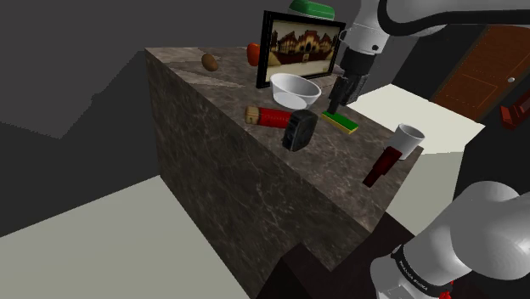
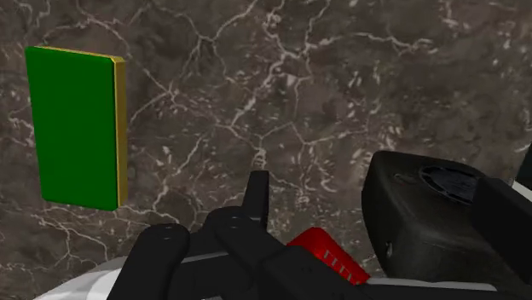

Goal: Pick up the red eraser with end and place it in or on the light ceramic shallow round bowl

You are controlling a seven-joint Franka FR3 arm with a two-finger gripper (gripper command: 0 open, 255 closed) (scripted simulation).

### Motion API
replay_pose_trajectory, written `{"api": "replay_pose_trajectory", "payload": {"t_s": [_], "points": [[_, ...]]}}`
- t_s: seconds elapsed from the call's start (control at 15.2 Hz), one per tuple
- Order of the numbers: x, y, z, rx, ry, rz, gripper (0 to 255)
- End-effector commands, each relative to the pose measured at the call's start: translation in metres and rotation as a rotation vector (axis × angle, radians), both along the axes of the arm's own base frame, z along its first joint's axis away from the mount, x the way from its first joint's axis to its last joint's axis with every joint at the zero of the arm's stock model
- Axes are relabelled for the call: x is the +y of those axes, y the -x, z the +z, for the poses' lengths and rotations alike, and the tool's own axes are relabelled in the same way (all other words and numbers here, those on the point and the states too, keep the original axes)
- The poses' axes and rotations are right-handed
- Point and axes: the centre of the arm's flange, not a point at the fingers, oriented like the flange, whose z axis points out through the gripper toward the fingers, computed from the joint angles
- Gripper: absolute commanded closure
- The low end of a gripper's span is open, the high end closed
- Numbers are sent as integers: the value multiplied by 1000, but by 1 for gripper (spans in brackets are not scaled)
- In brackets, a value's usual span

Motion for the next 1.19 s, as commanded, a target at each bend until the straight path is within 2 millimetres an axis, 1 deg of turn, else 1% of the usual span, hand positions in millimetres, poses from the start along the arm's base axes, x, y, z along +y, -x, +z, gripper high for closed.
{"api": "replay_pose_trajectory", "payload": {"t_s": [0.0,0.4,0.59,0.86,0.92,1.12], "points": [[6,-24,-13,-6,-4,74,0],[28,-92,-40,-20,-17,285,0],[45,-124,-52,-27,-24,390,0],[72,-164,-69,-37,-32,530,0],[73,-165,-69,-37,-33,534,0],[73,-165,-85,-37,-33,534,0]]}}
